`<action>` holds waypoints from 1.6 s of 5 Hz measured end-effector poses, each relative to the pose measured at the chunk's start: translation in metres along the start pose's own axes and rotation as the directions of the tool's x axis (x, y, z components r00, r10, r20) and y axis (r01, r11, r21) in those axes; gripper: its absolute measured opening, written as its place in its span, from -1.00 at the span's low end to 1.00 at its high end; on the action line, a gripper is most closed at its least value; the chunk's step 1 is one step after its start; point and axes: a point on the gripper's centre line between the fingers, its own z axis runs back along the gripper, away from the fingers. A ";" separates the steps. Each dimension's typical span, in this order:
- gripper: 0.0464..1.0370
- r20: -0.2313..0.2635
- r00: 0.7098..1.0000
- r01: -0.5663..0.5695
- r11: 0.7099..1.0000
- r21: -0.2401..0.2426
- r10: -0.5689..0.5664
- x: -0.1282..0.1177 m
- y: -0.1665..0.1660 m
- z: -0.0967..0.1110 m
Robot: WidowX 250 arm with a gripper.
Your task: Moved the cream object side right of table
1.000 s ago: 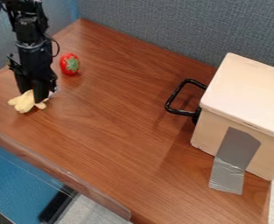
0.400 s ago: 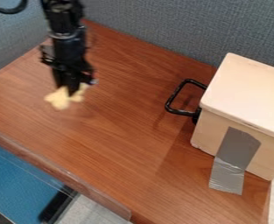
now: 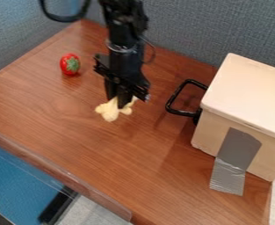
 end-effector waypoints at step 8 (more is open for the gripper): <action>0.92 -0.009 0.978 -0.206 0.976 0.073 0.207 -0.050 -0.021 0.054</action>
